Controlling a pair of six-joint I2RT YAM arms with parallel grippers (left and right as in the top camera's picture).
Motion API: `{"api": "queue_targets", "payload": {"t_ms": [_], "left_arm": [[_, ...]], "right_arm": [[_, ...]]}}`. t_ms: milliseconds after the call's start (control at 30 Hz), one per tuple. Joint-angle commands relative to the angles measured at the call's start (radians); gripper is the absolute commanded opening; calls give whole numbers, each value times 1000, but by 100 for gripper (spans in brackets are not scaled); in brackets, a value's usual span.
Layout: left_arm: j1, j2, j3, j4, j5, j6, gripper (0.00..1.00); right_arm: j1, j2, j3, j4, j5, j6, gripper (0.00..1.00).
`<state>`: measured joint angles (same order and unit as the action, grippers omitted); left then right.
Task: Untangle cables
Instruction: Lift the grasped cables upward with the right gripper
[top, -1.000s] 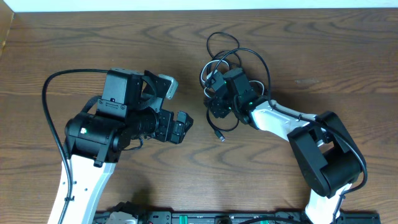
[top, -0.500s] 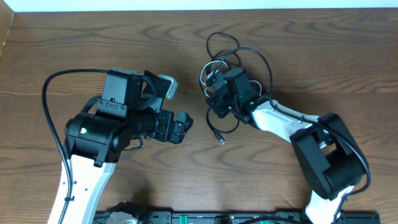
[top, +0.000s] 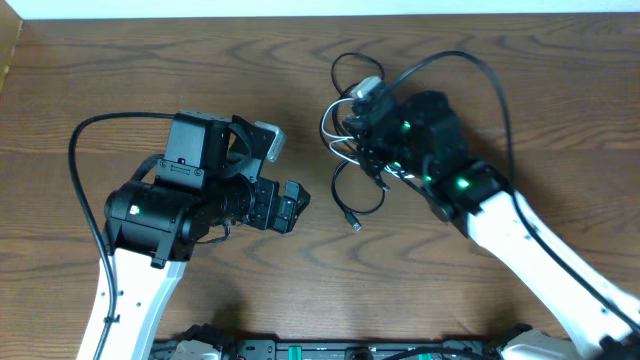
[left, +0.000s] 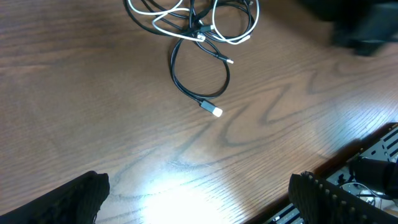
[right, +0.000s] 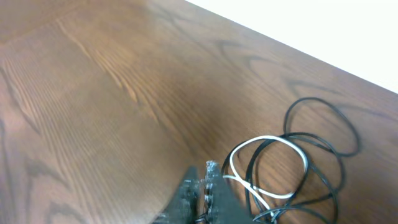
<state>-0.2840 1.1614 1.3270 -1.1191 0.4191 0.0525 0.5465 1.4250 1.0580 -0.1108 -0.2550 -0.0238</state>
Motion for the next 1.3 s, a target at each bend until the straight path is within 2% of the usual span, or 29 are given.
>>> {"api": "queue_targets", "payload": {"t_ms": [0,33,67,233,367,500,667,867,1133,1267], "left_arm": [[4,1,15,-2,-2,-1,98],[4,1,15,-2,-2,0,98],[4,1,15,1,-2,1,98],[6,1,19,4,-70,12,98],[34,1,61,-8,-71,-40,98],[55,1,114,-45,-65,-61,98],[55,0,152,-109,-65,-61,98],[55,0,152,-154,-65,-61,98],[55,0,152,-167,-64,-61,98],[55,0,152,-177,-64,-61,98]], "right_arm": [[1,-40,10,-50,127,8,28],[1,-37,10,-71,164,8,52],[0,-27,10,-88,195,6,66],[-16,38,10,-114,230,-122,80],[-29,107,28,-49,222,-123,81],[-28,213,126,-83,208,-119,81],[-29,381,332,-226,186,-103,81],[-27,557,633,-520,143,-78,86],[-23,636,709,-750,113,-84,88],[-17,642,709,-843,114,-207,91]]}}
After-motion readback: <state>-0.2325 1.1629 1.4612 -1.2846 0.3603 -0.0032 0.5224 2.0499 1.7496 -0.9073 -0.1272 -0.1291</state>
